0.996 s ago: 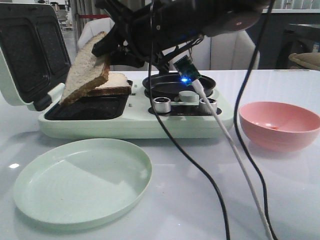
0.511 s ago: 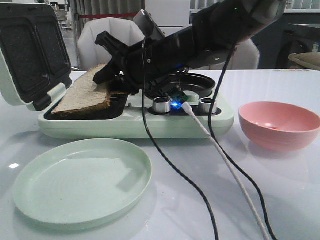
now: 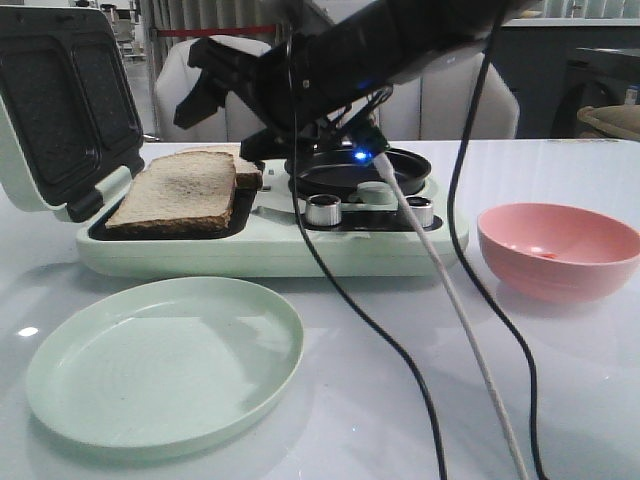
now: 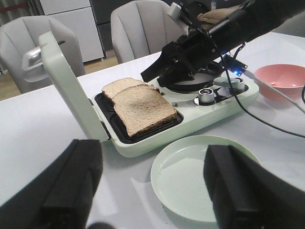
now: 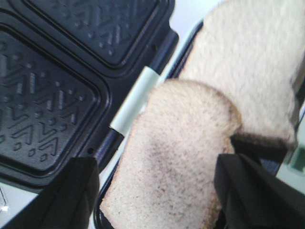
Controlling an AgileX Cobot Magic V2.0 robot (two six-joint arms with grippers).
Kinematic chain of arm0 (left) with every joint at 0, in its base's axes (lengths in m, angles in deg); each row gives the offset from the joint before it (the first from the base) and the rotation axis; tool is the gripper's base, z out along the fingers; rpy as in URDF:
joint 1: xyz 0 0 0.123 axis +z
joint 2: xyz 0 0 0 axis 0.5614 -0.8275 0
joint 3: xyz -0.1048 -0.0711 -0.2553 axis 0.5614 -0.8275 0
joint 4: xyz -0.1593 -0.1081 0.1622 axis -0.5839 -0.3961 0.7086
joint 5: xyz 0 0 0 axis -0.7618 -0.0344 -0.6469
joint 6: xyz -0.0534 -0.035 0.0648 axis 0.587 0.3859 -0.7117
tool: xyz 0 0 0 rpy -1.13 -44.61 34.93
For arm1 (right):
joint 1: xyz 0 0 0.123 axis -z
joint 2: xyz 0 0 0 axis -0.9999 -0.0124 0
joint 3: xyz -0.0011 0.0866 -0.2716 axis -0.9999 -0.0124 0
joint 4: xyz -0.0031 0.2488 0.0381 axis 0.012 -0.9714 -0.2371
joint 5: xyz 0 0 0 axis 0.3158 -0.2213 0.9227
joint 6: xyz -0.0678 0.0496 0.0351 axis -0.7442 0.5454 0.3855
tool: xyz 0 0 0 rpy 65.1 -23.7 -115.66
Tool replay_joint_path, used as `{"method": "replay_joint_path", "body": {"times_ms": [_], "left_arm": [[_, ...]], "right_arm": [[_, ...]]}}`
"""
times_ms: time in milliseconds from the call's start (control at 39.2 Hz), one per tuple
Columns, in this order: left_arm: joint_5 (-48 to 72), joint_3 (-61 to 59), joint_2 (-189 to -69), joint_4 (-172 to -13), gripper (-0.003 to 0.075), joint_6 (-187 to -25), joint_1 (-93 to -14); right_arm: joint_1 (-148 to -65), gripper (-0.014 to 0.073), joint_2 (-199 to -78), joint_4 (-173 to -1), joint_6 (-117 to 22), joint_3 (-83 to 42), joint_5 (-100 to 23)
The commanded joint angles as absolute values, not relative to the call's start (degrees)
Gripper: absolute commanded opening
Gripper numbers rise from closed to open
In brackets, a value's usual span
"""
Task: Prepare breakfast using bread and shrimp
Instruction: 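Open the right gripper and withdraw it upward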
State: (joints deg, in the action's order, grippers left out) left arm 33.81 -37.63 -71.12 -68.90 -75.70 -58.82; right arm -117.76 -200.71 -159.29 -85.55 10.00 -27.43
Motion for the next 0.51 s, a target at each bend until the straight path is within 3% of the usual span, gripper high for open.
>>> {"method": "replay_joint_path", "body": {"times_ms": [0,255,485], "left_arm": [[29.24,-36.09,-70.34,-69.62,0.0512,-75.13,-58.70],[29.24,-36.09,-70.34,-69.62,0.0512,-75.13,-58.70],[29.24,-36.09,-70.34,-69.62,0.0513,-75.13,-58.70]], "right_arm": [[-117.60,0.0600,-193.30,-153.69,-82.99,11.85,-27.49],[-117.60,0.0600,-184.66,-127.59,-66.52,11.79,-20.83],[-117.54,0.0590,-176.94,-96.60,-43.34,11.79,-13.74]]}}
